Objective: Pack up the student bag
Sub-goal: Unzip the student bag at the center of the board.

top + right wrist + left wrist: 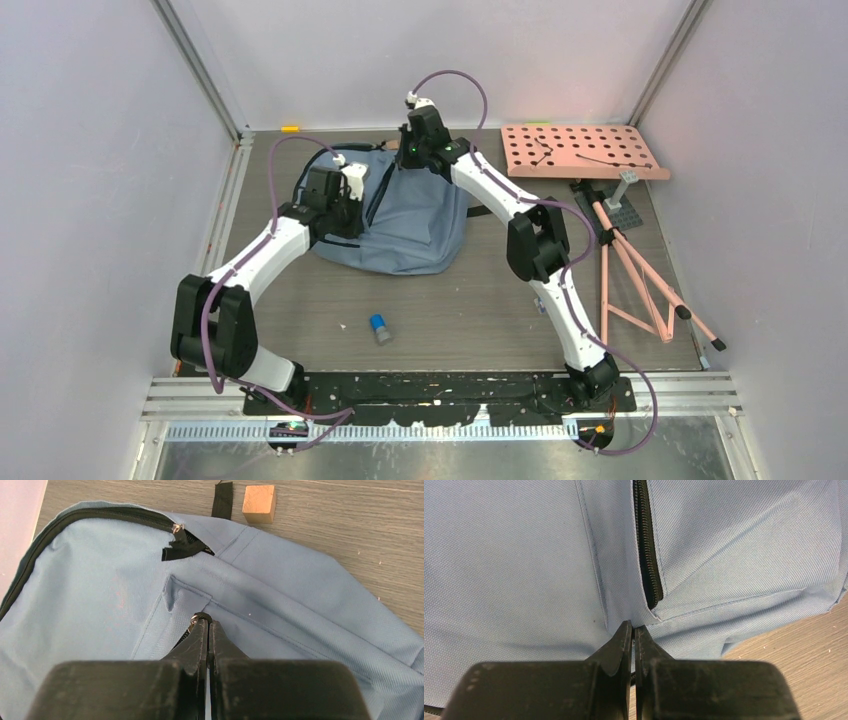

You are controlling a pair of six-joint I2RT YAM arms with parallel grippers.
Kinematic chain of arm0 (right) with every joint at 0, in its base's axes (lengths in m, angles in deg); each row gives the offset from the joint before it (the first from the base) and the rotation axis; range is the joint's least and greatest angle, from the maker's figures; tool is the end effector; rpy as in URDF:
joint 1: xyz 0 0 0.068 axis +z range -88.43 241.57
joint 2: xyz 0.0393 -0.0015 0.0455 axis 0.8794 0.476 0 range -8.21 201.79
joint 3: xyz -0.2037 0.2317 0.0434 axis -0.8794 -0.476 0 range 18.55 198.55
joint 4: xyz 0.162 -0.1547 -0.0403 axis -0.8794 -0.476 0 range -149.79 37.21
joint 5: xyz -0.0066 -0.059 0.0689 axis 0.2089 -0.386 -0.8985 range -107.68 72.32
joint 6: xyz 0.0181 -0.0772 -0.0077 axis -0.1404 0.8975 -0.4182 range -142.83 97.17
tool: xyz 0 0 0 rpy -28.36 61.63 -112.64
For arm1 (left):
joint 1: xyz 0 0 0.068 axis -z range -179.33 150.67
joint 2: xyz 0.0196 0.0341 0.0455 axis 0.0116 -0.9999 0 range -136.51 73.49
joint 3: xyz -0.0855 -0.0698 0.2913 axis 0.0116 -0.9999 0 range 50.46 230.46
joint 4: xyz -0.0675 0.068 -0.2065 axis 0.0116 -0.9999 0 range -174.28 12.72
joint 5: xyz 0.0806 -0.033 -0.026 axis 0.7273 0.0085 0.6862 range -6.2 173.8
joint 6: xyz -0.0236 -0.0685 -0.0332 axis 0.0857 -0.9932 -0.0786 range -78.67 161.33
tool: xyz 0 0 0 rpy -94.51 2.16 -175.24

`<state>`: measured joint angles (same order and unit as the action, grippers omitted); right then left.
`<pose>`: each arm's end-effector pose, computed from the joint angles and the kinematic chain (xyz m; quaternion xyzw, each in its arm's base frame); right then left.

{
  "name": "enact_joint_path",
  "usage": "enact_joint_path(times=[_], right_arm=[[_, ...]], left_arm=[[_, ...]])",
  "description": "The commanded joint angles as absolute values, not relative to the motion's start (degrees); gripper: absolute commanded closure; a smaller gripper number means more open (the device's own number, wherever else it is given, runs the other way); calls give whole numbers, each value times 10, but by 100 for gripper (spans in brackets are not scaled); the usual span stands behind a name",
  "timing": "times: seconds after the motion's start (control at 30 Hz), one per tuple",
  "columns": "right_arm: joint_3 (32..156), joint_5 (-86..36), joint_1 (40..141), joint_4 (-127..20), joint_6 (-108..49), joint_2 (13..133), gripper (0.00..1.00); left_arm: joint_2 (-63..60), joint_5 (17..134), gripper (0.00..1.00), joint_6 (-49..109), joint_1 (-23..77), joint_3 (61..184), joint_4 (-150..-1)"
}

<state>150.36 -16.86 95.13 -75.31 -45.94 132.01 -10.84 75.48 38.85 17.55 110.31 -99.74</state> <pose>0.4930 0.3258 0.2635 -0.0757 0.8667 0.2285 0.4369 0.2856 -0.0972 0.2804 0.1427 0.9171 -0.1281 0.3494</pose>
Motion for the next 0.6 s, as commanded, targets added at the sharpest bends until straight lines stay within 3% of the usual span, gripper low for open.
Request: enact_joint_path(times=[0.0, 0.1, 0.17, 0.27, 0.37, 0.57], right_arm=[[1558, -90, 919, -685, -459, 1330, 99], [1559, -112, 919, -688, -445, 1324, 99], [1545, -121, 919, -690, -435, 1311, 91], [1510, -130, 919, -686, -415, 1279, 65], [1484, -141, 919, -685, -404, 1250, 47], [1432, -149, 919, -687, -390, 1183, 40]], left_arm=[[-90, 764, 100, 395, 173, 1096, -1081], [-97, 761, 100, 379, 172, 1128, -1097], [-103, 749, 87, 364, 170, 1159, -1110], [-113, 727, 60, 344, 163, 1203, -1113], [-131, 694, 44, 315, 158, 1249, -1107], [-226, 648, 29, 261, 156, 1359, -1115]])
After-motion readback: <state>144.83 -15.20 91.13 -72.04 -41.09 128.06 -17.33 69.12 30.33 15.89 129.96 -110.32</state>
